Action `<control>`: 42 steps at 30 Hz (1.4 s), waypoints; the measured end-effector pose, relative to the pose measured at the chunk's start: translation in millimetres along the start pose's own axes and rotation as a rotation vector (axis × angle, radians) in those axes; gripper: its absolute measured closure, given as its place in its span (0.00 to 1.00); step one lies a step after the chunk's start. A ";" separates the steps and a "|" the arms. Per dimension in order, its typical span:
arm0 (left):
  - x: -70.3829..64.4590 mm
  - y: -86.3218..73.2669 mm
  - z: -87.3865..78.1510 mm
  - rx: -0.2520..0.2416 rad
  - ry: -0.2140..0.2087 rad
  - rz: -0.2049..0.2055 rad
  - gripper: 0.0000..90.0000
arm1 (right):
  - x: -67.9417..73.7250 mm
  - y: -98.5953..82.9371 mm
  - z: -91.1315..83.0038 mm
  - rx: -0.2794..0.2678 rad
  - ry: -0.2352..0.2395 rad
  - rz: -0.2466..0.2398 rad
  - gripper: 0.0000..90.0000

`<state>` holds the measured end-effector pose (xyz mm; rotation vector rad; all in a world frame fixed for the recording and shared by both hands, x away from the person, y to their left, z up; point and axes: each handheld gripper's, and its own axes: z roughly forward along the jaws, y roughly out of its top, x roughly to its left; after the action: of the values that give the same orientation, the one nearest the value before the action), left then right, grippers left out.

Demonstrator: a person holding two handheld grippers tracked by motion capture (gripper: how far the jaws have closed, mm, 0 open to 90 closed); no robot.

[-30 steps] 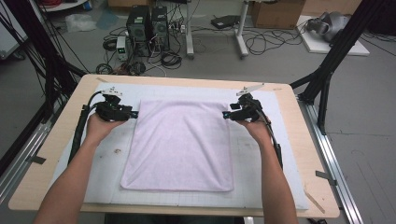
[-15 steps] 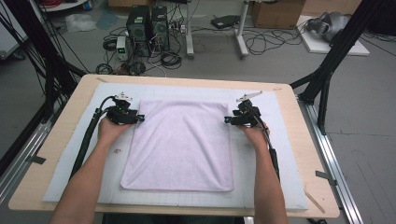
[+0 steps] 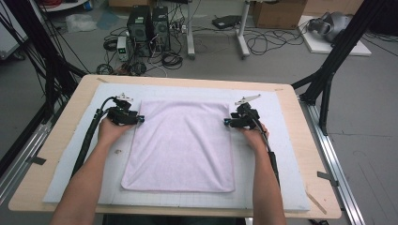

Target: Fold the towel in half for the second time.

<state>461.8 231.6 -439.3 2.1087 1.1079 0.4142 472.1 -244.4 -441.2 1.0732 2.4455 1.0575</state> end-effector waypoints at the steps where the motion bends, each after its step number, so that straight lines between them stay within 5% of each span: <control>1: 0.5 0.0 0.2 -0.003 -0.002 -0.001 0.57 | -0.4 1.1 -0.5 0.002 -0.002 -0.002 0.55; 6: 1.1 -0.3 1.1 -0.009 0.003 -0.004 0.55 | -2.9 3.2 -4.5 -0.045 -0.026 -0.001 0.53; 12: 2.1 -0.1 0.2 -0.013 -0.019 -0.020 0.54 | -1.7 4.4 -6.7 -0.029 -0.022 -0.005 0.51; 21: -6.4 1.3 -1.8 -0.012 -0.055 0.011 0.54 | 7.2 6.5 -12.5 0.027 0.003 -0.009 0.41; 26: -15.1 2.2 -6.2 -0.004 -0.074 0.046 0.54 | 15.8 8.5 -24.8 0.044 0.021 -0.009 0.37; 32: -18.5 -5.5 -19.0 -0.029 -0.060 0.069 0.54 | 35.2 17.7 -51.1 0.034 0.015 -0.065 0.38; 34: -16.4 -6.0 -22.6 -0.018 -0.059 0.065 0.54 | 37.7 26.1 -57.9 0.083 0.006 -0.083 0.37; 38: -15.5 -2.3 -28.2 -0.071 -0.048 0.063 0.54 | 32.3 41.5 -70.0 0.032 -0.006 -0.069 0.36; 42: -12.8 -3.0 -22.8 -0.078 -0.044 0.055 0.59 | 21.4 38.0 -50.2 0.072 -0.027 -0.056 0.35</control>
<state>439.7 232.5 -425.1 2.0739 0.9945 0.4279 452.5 -237.3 -378.0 1.0277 2.4943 0.9384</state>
